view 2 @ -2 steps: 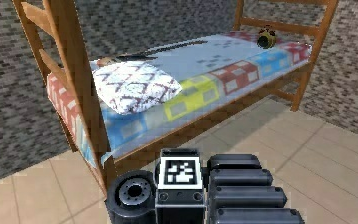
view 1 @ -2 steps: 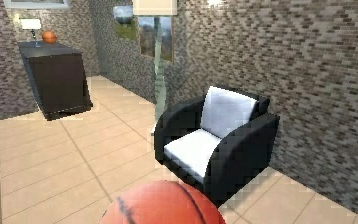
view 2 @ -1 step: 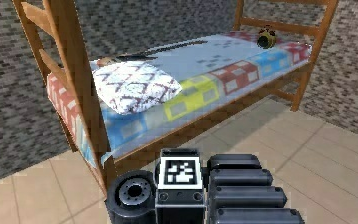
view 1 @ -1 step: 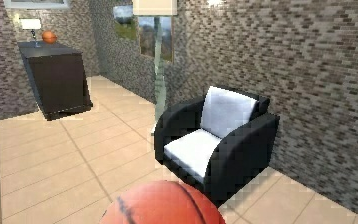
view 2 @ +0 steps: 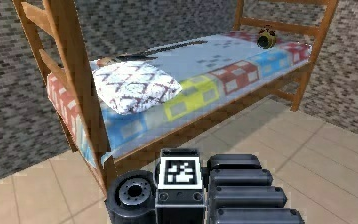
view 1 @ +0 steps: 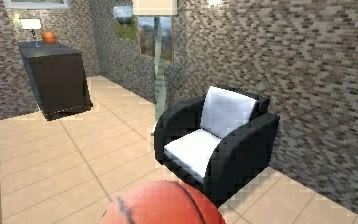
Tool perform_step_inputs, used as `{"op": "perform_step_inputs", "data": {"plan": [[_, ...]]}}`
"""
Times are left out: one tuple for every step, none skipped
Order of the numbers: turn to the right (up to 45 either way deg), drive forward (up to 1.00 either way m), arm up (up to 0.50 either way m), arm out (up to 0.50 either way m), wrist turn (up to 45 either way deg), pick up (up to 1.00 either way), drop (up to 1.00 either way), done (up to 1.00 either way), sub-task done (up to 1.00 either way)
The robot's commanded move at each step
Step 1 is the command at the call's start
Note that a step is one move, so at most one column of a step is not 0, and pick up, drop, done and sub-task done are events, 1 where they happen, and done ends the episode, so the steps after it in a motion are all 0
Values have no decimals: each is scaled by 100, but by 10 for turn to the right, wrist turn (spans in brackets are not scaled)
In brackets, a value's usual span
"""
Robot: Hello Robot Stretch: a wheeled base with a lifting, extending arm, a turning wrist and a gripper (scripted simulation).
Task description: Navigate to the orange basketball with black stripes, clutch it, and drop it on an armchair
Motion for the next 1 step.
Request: {"op": "perform_step_inputs", "data": {"plan": [[-450,0,0,0,0,0,0,0,0]]}}
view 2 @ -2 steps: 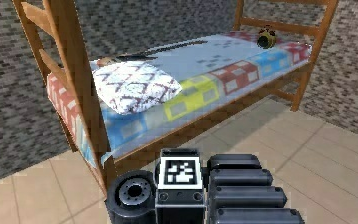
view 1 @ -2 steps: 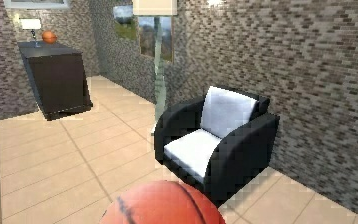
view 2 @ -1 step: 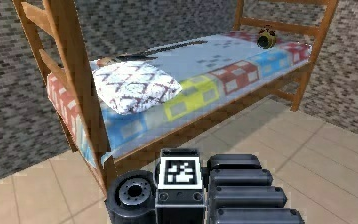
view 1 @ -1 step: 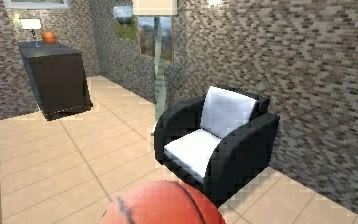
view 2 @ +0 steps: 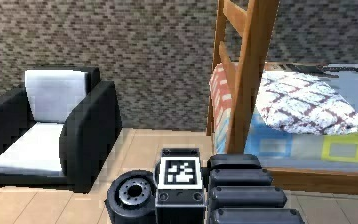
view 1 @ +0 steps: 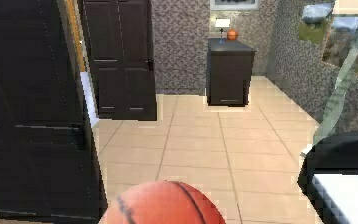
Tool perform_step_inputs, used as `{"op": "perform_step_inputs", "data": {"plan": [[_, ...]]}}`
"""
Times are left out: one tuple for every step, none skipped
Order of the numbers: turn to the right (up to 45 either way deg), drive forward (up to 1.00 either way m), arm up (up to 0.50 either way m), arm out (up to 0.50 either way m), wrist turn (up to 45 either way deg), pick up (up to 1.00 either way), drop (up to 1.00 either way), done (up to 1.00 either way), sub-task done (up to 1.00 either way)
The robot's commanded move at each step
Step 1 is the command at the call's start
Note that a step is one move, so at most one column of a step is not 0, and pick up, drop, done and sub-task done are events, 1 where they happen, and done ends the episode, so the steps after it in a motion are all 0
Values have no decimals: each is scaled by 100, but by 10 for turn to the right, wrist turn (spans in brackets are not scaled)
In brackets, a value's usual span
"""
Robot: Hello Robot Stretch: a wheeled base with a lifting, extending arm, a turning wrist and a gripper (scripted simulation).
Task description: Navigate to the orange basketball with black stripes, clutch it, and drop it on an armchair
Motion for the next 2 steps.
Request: {"op": "perform_step_inputs", "data": {"plan": [[-360,0,0,0,0,0,0,0,0],[450,0,0,0,0,0,0,0,0]]}}
